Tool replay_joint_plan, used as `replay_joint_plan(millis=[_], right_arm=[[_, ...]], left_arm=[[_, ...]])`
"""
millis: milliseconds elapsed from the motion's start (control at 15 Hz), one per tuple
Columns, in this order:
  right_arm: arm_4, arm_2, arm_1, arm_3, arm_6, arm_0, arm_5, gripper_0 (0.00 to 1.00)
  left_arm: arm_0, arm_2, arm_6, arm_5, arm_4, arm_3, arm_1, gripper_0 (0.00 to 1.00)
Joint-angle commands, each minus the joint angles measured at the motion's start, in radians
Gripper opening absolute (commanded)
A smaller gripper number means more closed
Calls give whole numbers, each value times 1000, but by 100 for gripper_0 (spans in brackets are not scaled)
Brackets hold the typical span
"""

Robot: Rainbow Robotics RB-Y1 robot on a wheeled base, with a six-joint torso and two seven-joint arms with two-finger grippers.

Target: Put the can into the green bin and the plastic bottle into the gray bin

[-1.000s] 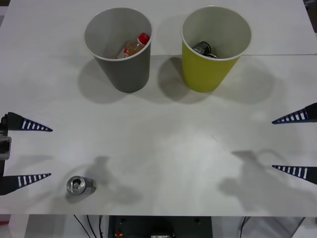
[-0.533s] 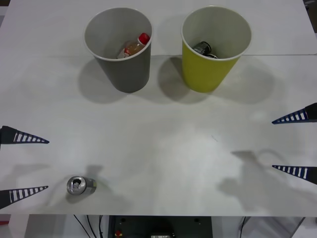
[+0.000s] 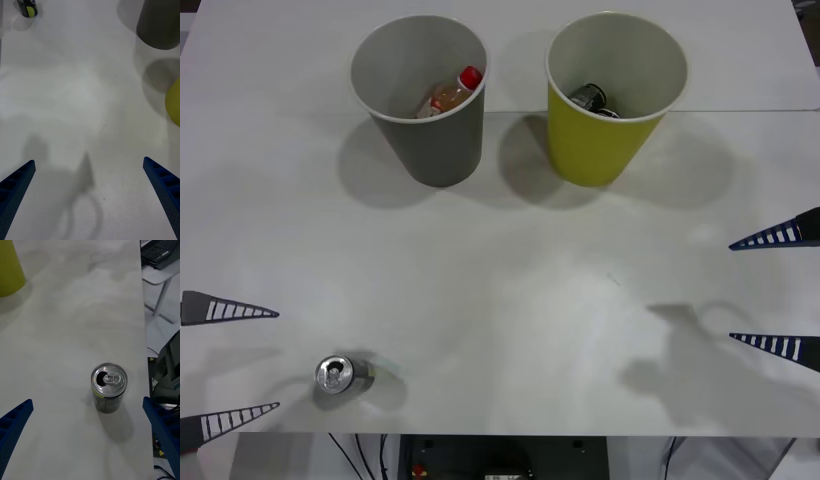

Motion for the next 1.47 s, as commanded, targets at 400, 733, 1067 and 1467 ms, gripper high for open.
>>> replay_joint_plan(millis=[400,733,1067,1467], right_arm=[[0,0,0,0,0,0,0,100],[0,0,0,0,0,0,0,100],[0,0,0,0,0,0,0,100],[0,0,0,0,0,0,0,100]], left_arm=[[-73,-88,-125,-133,94,243,-105,100],[-100,-120,-138,-136,97,324,-198,100],[-126,-120,-161,-144,66,376,-299,100],[-176,-118,-202,-144,40,471,-410,100]])
